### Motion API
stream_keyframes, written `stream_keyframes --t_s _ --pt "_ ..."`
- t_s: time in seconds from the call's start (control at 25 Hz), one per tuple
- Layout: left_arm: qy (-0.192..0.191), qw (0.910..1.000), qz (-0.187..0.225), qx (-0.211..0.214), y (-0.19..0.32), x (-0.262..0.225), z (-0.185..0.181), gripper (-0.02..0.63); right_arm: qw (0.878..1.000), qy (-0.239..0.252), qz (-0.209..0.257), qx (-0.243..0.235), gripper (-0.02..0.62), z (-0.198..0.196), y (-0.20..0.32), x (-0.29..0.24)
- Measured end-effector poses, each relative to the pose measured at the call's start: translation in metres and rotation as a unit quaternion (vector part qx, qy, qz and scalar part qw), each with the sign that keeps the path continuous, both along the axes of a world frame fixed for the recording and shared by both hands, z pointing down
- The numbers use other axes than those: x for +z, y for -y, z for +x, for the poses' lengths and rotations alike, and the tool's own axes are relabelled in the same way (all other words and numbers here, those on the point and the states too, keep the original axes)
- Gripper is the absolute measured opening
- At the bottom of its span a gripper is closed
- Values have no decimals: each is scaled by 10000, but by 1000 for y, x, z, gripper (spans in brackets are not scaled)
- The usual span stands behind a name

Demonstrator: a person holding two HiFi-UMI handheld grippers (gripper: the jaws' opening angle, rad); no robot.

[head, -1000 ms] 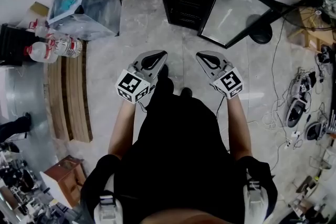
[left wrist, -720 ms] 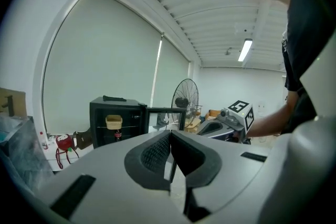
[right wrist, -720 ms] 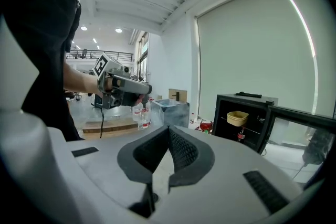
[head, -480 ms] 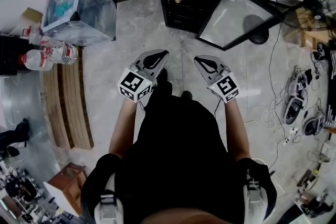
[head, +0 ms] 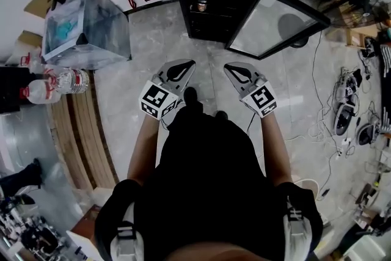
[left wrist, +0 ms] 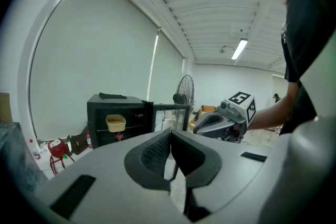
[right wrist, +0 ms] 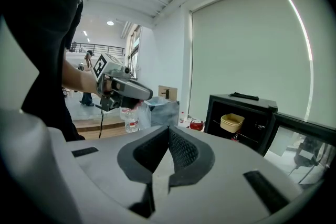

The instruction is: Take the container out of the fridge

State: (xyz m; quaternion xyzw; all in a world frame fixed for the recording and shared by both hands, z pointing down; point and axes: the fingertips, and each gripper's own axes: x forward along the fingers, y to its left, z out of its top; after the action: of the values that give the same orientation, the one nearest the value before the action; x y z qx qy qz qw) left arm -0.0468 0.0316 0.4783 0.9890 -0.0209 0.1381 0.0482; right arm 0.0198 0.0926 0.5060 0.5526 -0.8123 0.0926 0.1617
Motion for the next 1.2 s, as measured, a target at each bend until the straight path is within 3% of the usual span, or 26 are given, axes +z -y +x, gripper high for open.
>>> stream_keyframes --t_s 0.48,1.2 --pt "8 9992 -48 402 45 2 14 21 9992 -37 9 393 -2 12 45 3" --pt "78 9986 -136 512 121 10 -17 21 9982 -39 9 595 -2 -13 117 8"
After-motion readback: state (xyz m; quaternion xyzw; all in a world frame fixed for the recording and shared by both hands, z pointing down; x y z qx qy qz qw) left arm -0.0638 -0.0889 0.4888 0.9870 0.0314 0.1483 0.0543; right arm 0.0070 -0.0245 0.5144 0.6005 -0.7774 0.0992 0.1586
